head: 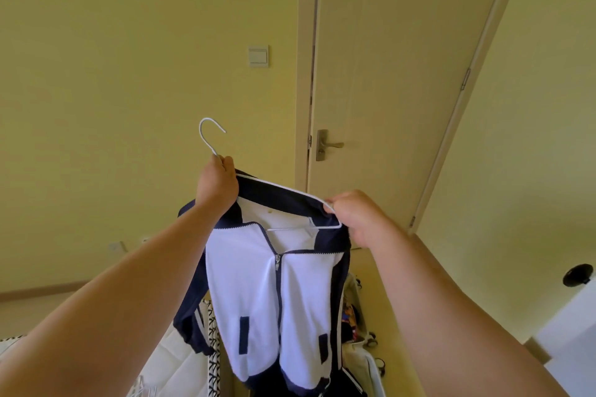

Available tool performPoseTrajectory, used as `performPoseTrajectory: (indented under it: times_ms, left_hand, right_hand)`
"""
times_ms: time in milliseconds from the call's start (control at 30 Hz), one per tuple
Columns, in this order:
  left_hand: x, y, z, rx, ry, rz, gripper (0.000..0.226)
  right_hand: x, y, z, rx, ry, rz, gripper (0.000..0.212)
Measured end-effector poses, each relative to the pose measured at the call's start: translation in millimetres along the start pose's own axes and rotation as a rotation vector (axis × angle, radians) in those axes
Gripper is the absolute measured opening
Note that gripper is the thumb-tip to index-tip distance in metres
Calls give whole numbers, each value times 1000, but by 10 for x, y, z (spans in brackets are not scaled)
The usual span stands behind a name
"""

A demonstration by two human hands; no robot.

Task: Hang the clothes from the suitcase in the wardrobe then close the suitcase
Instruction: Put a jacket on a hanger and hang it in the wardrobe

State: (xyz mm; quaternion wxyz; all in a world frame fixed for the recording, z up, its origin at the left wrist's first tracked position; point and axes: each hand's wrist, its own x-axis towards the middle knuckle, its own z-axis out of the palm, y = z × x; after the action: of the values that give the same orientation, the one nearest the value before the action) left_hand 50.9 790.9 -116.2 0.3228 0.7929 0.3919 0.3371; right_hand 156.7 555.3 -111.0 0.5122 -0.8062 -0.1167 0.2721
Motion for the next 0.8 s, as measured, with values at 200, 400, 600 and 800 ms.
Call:
performPoseTrajectory:
  times_ms: [200, 400, 600, 800]
  left_hand:
    - [-32, 78, 13, 38, 11, 28, 29]
    - [-25, 115, -19, -22, 23, 62, 28]
    - [-53, 247, -105, 5, 19, 26, 36]
    - [105, 284, -203, -152, 101, -152, 23]
  right_hand:
    - [-11, 87, 1, -391, 121, -93, 34]
    - [-67, 128, 41, -410, 195, -221, 28]
    - [-137, 87, 130, -210, 84, -248, 34]
    - [-150, 71, 190, 145, -193, -112, 84]
